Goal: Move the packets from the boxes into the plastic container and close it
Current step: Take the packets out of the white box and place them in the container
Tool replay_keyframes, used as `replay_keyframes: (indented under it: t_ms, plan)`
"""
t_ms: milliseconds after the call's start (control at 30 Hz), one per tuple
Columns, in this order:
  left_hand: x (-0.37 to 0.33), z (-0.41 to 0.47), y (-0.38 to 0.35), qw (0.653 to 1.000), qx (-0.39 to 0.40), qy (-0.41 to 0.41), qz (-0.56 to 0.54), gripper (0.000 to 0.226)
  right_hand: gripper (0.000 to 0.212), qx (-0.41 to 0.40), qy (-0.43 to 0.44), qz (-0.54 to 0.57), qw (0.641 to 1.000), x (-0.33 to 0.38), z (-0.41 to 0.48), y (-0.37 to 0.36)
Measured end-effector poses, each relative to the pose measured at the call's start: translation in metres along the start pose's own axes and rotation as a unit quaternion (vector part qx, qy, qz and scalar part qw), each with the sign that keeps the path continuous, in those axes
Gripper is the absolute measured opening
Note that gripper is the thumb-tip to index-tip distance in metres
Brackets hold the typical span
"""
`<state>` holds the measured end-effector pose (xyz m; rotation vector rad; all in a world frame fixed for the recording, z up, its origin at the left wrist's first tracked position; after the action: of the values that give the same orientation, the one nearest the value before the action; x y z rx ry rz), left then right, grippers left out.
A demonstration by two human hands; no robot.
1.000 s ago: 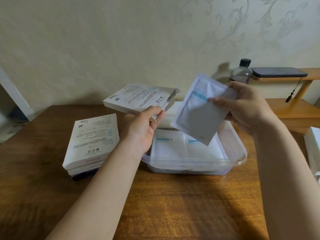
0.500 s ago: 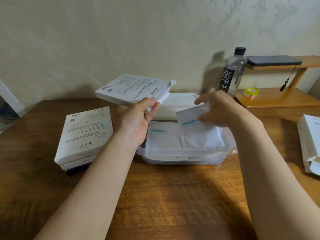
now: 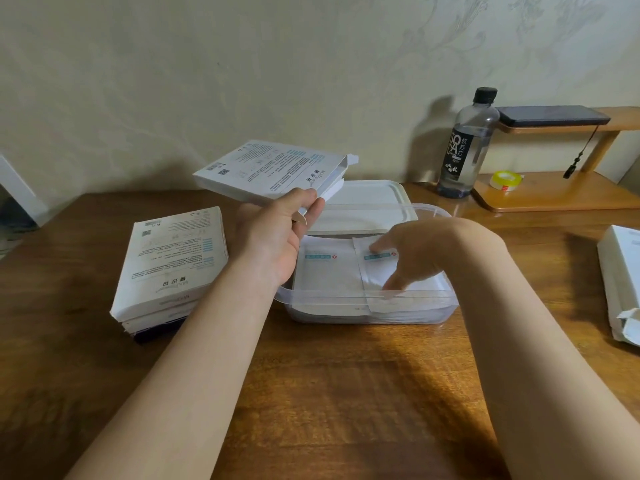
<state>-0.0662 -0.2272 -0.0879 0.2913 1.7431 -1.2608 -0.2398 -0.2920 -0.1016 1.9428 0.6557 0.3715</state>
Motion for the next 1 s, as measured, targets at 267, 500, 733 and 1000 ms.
replay_keyframes:
  t_ms: [267, 500, 733, 1000]
  plan:
    - [0.000, -0.001, 0.000, 1.000, 0.004, 0.002, 0.002, 0.046, 0.069, 0.008, 0.005, -0.015, 1.000, 0.003, 0.002, -0.005]
    - [0.000, -0.002, -0.002, 1.000, 0.009, 0.004, 0.001, 0.045, 0.101, 0.017, 0.004, -0.022, 1.000, 0.003, 0.001, -0.003]
    - [0.000, 0.000, -0.001, 1.000, 0.012, 0.000, -0.001, 0.047, 0.099, 0.045, 0.017, -0.039, 0.998, 0.007, 0.004, -0.011]
    - [0.000, -0.001, -0.002, 1.000, 0.013, 0.001, 0.003, 0.046, 0.096, 0.048, 0.020, -0.040, 0.998, 0.004, 0.008, -0.014]
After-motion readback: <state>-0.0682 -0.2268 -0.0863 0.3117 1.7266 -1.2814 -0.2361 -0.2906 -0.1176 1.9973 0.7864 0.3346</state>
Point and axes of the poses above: each hand's wrist, its own z-axis towards the middle knuckle, its own y-axis out of the back of the hand, x = y × z, the point moved 9 cm from there along z, towards the middle knuckle, and after that the axes turned 1 degree about x, right-handed, at the moved point
